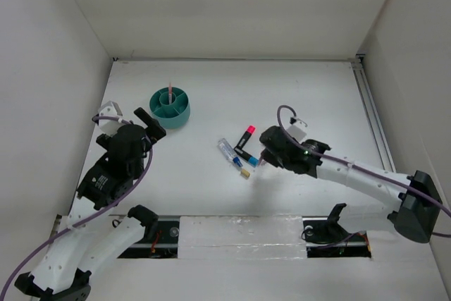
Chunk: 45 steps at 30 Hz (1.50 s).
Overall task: Sort the stationery into containers
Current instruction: Pick up the pen from the center of the board, then place the pen in the storage box.
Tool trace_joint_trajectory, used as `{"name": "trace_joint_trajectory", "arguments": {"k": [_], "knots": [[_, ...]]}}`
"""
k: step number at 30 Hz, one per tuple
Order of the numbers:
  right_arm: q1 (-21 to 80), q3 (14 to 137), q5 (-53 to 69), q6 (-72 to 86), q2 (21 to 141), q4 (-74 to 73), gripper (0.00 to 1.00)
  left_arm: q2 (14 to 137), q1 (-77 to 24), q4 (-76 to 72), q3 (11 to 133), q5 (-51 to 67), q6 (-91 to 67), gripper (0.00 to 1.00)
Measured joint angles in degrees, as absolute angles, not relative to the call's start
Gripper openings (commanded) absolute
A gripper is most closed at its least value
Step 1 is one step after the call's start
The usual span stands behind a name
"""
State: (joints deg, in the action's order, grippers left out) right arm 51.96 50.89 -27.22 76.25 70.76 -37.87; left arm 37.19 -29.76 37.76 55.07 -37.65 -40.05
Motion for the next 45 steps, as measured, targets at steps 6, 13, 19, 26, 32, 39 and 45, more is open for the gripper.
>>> {"name": "trace_joint_trajectory", "arguments": {"k": [6, 13, 19, 26, 32, 39, 45], "knots": [[52.0, 67.3, -25.1, 50.8, 78.7, -21.9, 0.0, 36.6, -29.8, 40.8, 55.1, -41.5, -44.1, 1.0], [52.2, 94.5, -12.1, 23.7, 100.1, -5.2, 0.0, 36.7, -29.7, 44.2, 55.1, -44.8, -47.9, 1.0], [52.2, 105.0, -4.8, 11.5, 113.3, 5.1, 0.0, 37.2, -29.8, 44.9, 55.1, -45.5, -48.6, 1.0], [51.7, 105.1, 1.4, 6.3, 122.6, 18.0, 0.0, 37.2, -29.8, 45.3, 55.1, -45.5, -48.8, 1.0], [50.5, 109.1, 6.4, 6.7, 129.2, 22.9, 0.0, 37.2, -29.8, 45.3, 55.1, -45.5, -48.7, 1.0], [48.7, 115.2, 8.8, 7.9, 134.1, 25.0, 0.0, 37.7, -29.8, 44.9, 55.1, -45.3, -48.3, 1.0], [48.0, 119.6, 9.6, 8.0, 136.9, 26.5, 0.0, 38.7, -29.8, 43.5, 55.1, -44.8, -47.4, 1.0]]}}
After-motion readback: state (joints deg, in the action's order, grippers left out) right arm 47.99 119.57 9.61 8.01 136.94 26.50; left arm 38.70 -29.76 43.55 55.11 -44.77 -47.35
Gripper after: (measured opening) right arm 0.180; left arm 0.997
